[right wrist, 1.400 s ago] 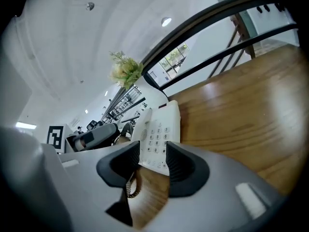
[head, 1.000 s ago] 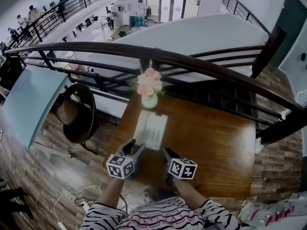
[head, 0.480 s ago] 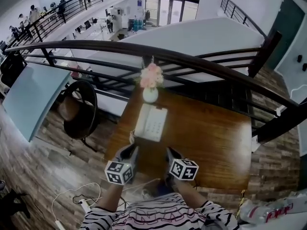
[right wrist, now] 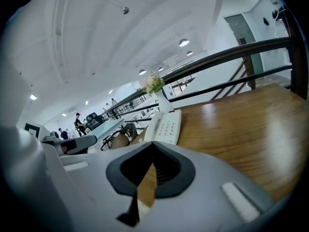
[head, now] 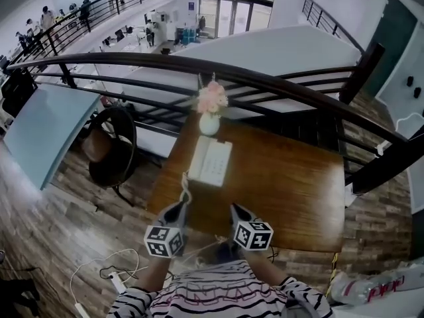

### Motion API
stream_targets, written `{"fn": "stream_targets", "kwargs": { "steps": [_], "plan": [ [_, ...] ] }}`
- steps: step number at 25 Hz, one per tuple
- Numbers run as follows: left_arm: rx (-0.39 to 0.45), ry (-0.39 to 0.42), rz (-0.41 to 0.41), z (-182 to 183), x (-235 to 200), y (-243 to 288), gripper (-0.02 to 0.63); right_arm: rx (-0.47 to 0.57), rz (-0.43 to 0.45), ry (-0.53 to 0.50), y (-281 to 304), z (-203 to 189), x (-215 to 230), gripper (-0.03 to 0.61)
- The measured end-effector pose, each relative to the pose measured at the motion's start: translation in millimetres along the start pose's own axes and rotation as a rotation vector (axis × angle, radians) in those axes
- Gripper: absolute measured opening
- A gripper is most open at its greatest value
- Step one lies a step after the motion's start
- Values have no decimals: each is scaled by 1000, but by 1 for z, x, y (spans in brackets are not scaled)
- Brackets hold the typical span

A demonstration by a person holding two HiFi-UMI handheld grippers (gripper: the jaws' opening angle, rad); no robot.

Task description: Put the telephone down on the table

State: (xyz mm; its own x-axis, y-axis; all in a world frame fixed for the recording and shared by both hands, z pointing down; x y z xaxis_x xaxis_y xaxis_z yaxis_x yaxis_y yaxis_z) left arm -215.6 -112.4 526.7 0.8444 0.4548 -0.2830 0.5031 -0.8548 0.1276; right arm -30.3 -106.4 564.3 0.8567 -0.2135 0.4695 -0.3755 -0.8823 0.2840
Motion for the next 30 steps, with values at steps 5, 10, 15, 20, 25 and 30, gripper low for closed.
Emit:
{"fn": "stream_targets", "kwargs": {
  "steps": [5, 10, 15, 20, 25, 30],
  "plan": [
    [3, 5, -12, -6, 7, -29, 2, -3, -16, -13, -22, -10, -8, 0],
    [8, 12, -11, -12, 2, -57, 0, 2, -14, -33, -37, -20, -21, 0],
    [3, 15, 5, -22, -4, -83, 0, -14, -19, -39, -46, -38, -35, 0],
    [-3, 10, 29, -29, -10, -100, 1, -36, -10, -64, -50, -52, -49, 0],
    [-1, 0, 42, -30, -16, -110, 2, -36, 3, -102, -50, -55, -61, -1],
    [9, -4, 50, -29, -17, -115, 1, -25, 0, -104, -51, -55, -64, -1]
  ]
}}
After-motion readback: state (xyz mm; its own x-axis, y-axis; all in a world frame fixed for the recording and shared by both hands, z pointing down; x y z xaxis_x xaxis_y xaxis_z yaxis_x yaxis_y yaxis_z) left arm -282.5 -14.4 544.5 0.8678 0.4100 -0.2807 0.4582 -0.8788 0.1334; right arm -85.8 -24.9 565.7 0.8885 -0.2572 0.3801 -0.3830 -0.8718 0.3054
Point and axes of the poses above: the fingertips, and each gripper's own axes: y forward along the fingers, x to its right, z out of its top, the point moved 3 cm from there along -y, backward along the fingers, and after that the axes turned 11 degrees about x, right-handed, at the moved point
